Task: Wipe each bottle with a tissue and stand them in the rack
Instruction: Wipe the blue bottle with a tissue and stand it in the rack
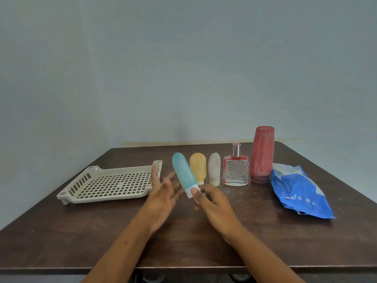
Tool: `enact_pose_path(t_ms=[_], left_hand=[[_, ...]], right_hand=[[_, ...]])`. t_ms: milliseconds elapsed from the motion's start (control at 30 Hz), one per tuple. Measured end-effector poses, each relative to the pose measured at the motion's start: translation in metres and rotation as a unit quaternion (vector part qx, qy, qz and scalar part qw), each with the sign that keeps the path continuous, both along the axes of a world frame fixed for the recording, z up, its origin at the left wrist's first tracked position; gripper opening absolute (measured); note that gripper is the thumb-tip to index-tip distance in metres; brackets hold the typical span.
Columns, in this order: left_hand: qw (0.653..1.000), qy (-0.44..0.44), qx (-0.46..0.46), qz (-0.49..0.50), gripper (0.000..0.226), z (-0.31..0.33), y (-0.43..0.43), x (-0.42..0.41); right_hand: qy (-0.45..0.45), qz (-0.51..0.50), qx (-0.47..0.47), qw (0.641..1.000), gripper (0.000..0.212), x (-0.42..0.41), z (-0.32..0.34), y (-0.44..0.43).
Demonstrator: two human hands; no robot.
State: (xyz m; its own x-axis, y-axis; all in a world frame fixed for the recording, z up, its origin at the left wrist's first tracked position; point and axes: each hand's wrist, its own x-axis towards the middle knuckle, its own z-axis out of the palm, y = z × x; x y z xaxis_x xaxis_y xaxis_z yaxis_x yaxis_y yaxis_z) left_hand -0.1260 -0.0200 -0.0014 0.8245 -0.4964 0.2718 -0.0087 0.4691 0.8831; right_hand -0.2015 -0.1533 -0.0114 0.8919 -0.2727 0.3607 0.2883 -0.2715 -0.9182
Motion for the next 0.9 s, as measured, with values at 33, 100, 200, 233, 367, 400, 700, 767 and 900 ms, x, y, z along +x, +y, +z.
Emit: enact_pose_path(t_ms=[33,100,200,233,367,400,700,767,900], left_hand=[[0.999,0.034,-0.032,-0.005,0.109,0.005,-0.003,0.0],[0.991,0.107,-0.08,-0.013,0.096,0.015,-0.01,0.001],[0.973,0.173,-0.152,-0.023,0.102,0.028,-0.022,-0.001],[0.968,0.188,-0.168,-0.02,0.1,0.03,-0.023,0.001],[0.957,0.199,-0.209,-0.035,0.1,0.032,-0.027,0.005],[0.957,0.197,-0.209,-0.032,0.099,0.032,-0.027,0.006],[0.97,0.199,-0.133,0.041,0.096,0.026,-0.024,0.02],[0.973,0.199,-0.11,0.049,0.097,0.028,-0.023,0.027],[0.976,0.202,-0.063,0.048,0.098,0.024,-0.022,0.036]], right_hand=[[0.03,0.033,0.071,0.997,0.03,-0.001,0.002,0.002],[0.071,0.081,0.16,0.981,0.03,-0.003,0.003,0.004],[0.105,0.151,0.179,0.967,0.037,-0.004,0.0,0.005],[0.117,0.165,0.169,0.965,0.039,-0.005,-0.001,0.004],[0.135,0.166,0.169,0.962,0.044,-0.003,-0.002,0.002],[0.136,0.162,0.166,0.963,0.044,-0.002,-0.003,0.002],[0.065,0.036,0.012,0.997,0.032,-0.006,-0.001,0.009],[0.049,0.005,-0.014,0.999,0.037,-0.004,-0.003,0.006],[0.011,-0.01,-0.038,0.999,0.026,0.004,-0.008,-0.007]])
